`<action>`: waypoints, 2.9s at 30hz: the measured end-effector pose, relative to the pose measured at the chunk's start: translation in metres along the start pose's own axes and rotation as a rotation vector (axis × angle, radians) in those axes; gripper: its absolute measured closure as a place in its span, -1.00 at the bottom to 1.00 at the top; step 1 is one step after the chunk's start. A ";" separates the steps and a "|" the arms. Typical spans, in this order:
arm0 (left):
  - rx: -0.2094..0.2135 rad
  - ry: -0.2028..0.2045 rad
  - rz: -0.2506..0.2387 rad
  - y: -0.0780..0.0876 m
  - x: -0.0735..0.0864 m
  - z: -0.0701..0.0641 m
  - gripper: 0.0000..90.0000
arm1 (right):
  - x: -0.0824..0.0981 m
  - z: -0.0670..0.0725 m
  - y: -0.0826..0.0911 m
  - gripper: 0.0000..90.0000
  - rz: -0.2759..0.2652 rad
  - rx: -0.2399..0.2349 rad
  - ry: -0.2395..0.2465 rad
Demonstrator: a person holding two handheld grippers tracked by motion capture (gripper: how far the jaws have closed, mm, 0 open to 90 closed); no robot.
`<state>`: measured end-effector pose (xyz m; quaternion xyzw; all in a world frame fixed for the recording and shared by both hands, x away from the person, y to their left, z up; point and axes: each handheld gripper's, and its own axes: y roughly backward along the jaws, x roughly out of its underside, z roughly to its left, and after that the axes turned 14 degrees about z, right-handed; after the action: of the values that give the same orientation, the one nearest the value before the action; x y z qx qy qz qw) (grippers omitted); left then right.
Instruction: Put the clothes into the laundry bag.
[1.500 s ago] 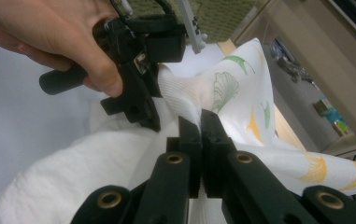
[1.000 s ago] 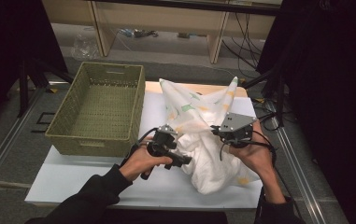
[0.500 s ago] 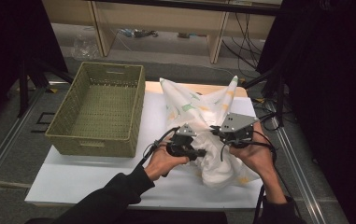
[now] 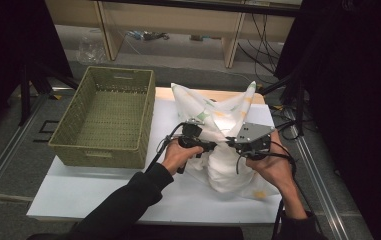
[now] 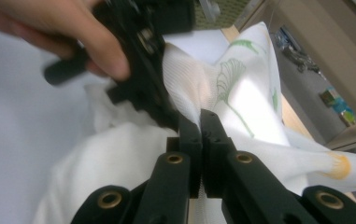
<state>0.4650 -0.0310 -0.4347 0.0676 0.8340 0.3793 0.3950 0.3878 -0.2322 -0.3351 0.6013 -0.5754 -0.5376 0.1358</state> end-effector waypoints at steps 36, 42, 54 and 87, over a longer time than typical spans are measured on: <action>-0.083 -0.088 0.039 -0.014 0.024 -0.028 0.60 | 0.000 -0.002 -0.002 1.00 0.003 0.017 0.002; -0.063 -0.136 -0.044 0.004 0.000 -0.038 0.73 | -0.003 -0.001 0.012 1.00 -0.028 0.023 -0.006; -0.133 0.020 -0.063 -0.027 -0.018 0.003 0.47 | 0.002 -0.001 0.002 1.00 0.024 -0.007 0.014; -0.081 -0.153 0.097 -0.029 0.027 -0.032 0.63 | 0.005 0.000 -0.008 1.00 0.064 -0.017 -0.003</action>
<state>0.4292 -0.0589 -0.4588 0.1205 0.7811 0.4250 0.4413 0.3912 -0.2345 -0.3442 0.5803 -0.5899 -0.5389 0.1573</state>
